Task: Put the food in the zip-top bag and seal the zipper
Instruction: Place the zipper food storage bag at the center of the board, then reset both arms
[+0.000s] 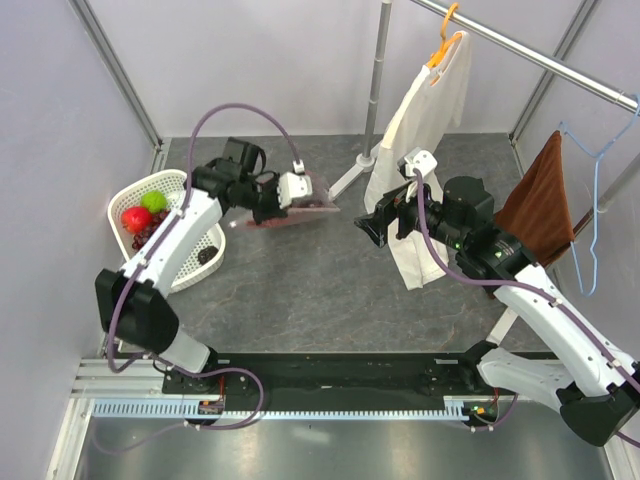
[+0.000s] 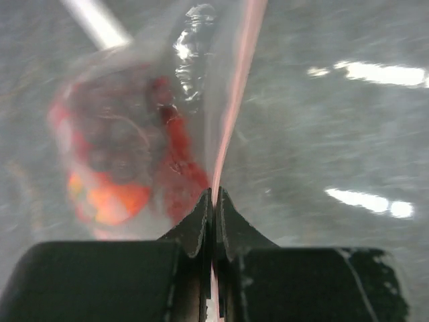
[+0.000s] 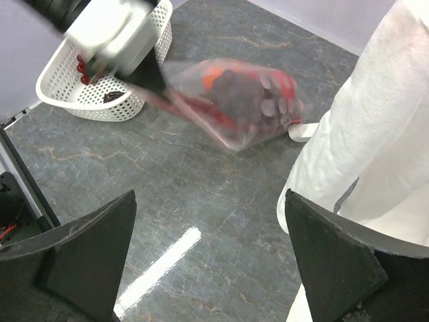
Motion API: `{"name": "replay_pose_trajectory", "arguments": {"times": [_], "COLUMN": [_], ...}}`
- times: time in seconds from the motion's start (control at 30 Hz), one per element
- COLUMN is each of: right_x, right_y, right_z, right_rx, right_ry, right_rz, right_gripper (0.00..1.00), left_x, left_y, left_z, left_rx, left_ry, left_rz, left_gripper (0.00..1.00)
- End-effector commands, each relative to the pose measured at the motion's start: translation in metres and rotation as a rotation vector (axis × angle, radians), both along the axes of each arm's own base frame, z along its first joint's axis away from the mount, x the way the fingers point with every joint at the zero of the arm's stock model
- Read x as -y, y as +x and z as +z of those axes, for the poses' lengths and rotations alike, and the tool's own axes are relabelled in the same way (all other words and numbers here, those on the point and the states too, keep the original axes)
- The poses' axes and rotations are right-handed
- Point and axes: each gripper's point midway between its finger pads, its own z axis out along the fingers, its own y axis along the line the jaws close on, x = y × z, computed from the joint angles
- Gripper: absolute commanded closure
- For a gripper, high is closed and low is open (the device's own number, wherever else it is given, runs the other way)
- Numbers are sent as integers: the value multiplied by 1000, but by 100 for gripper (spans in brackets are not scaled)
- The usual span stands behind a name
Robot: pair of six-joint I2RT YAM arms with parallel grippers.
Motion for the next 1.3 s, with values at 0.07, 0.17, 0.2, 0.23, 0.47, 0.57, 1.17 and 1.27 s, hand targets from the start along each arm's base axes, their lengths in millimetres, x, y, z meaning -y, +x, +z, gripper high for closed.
{"name": "replay_pose_trajectory", "arguments": {"times": [0.07,0.17,0.2,0.23,0.47,0.57,1.17,1.27], "right_x": [7,11,11,11,27,34,92,97], "right_y": [-1,-4,-6,-9,-38,-46,-70,-71], "right_z": [7,-4,-7,-9,-17,-15,-7,-4], "right_rx": [-19,-45,-50,-58,-68,-58,-15,-5], "right_ry": [28,9,4,-1,-80,-90,-12,3], "right_rz": [-43,-49,-45,-32,18,23,-144,-159], "right_gripper": [2,2,2,2,2,2,2,2], "left_x": [40,49,50,53,44,48,-80,-87], "left_y": [-110,-135,-140,-145,-157,-156,-108,-114], "left_z": [-30,-49,-52,-52,-43,9,99,76], "left_rx": [-253,-400,-430,-464,-410,-365,-109,-119], "left_ry": [-131,-167,-176,-202,-213,-278,-448,-414], "left_rz": [-68,-31,-27,-11,32,47,744,772], "left_gripper": [98,93,93,92,56,23,0,0]}}
